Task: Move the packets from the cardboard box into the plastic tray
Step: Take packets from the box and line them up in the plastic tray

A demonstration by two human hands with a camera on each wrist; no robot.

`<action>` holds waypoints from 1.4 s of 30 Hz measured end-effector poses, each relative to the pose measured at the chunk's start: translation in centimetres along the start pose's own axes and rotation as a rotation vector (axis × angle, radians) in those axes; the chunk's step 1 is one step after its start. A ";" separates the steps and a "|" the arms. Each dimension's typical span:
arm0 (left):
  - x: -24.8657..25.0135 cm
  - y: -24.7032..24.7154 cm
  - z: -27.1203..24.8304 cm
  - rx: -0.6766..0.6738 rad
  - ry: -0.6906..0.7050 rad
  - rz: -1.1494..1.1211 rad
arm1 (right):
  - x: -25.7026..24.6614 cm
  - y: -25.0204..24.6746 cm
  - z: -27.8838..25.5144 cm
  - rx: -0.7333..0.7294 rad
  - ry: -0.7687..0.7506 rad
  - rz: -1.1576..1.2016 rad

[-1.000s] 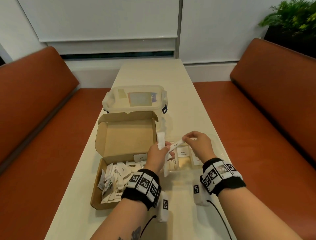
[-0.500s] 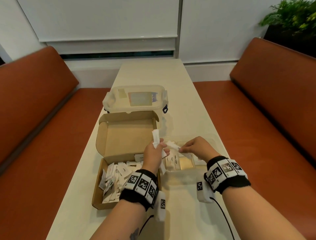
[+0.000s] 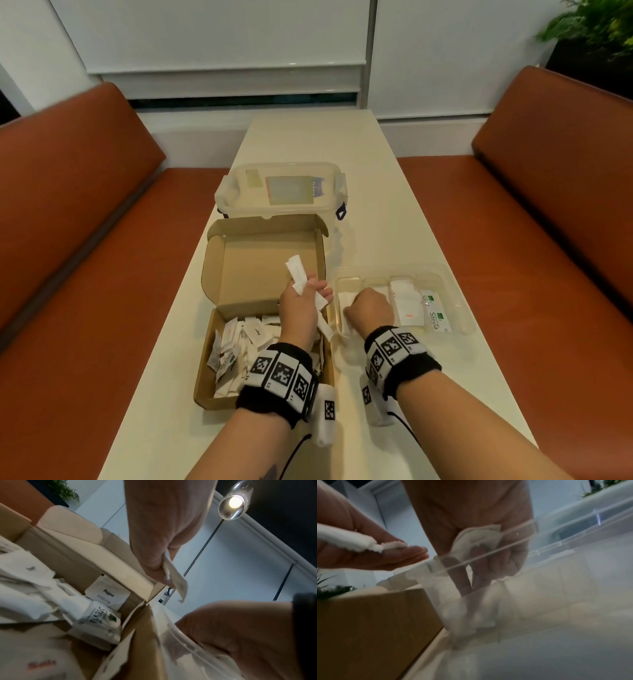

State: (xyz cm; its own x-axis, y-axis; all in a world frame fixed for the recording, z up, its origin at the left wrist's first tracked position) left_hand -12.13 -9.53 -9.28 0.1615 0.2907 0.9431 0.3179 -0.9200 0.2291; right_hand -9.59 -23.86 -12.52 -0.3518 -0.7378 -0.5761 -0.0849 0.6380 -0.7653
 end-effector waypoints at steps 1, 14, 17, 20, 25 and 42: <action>0.0 0.0 0.0 -0.001 -0.006 -0.005 | -0.1 0.1 0.0 -0.004 -0.009 -0.024; 0.0 1.6 -0.5 -0.079 -0.059 -0.028 | -0.1 0.5 0.0 -0.169 -0.248 -0.175; -0.1 1.6 -0.4 -0.088 -0.043 -0.018 | -0.1 0.6 -0.2 -0.159 -0.252 -0.145; -0.4 1.5 -0.3 -0.089 -0.035 -0.021 | 0.0 0.2 -0.2 -0.113 -0.249 -0.092; -0.7 1.5 -0.7 -0.117 -0.050 -0.005 | -0.3 0.0 -0.1 -0.104 -0.268 -0.115; 1.2 1.8 0.4 -0.030 0.000 -0.059 | -2.2 -6.8 -1.8 0.052 -0.342 0.659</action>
State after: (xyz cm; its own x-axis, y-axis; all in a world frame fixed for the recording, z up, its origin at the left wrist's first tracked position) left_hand -11.03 -10.77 -7.86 0.1431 0.3444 0.9278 0.2988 -0.9088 0.2913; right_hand -9.95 -26.16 -5.56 -0.0044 -0.2389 -0.9710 0.0906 0.9670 -0.2383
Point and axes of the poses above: each hand's wrist, its own z-axis towards the middle knuckle, its own y-axis out of the palm, x = y × z, the point moved 7 cm from there along z, towards the middle knuckle, and after that the axes turned 5 degrees about z, right-handed, at the moved point
